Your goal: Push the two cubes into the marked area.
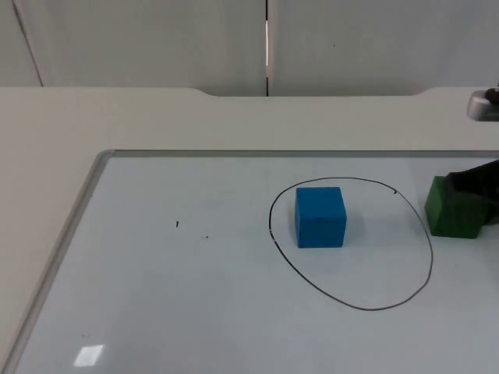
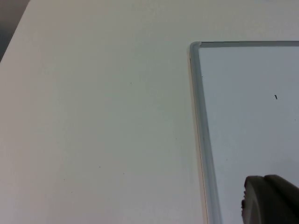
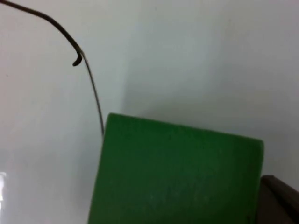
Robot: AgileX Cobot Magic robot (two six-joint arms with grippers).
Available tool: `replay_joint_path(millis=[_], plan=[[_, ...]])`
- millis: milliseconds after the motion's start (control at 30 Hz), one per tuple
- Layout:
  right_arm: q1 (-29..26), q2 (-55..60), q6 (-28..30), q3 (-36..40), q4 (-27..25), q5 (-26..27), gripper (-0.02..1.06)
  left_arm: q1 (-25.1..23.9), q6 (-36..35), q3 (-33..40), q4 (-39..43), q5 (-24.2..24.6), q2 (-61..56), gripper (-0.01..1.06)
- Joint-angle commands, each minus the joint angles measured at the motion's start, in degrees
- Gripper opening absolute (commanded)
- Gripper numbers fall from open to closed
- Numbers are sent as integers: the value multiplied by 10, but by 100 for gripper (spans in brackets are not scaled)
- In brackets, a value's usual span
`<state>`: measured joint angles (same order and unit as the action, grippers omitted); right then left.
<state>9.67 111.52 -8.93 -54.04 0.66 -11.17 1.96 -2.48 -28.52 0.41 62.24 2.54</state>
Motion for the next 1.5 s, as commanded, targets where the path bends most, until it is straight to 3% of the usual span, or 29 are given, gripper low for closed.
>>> replay_joint_path(millis=[0, 667, 1467], plan=[[4, 1, -3, -3, 0, 1, 0, 3, 1, 3, 1, -6, -2, 0], [56, 1, -22, -3, -10, 3, 0, 3, 1, 3, 1, -6, -2, 0], [60, 2, -35, -3, -10, 96, 0, 3, 1, 3, 1, -6, -25, 0]])
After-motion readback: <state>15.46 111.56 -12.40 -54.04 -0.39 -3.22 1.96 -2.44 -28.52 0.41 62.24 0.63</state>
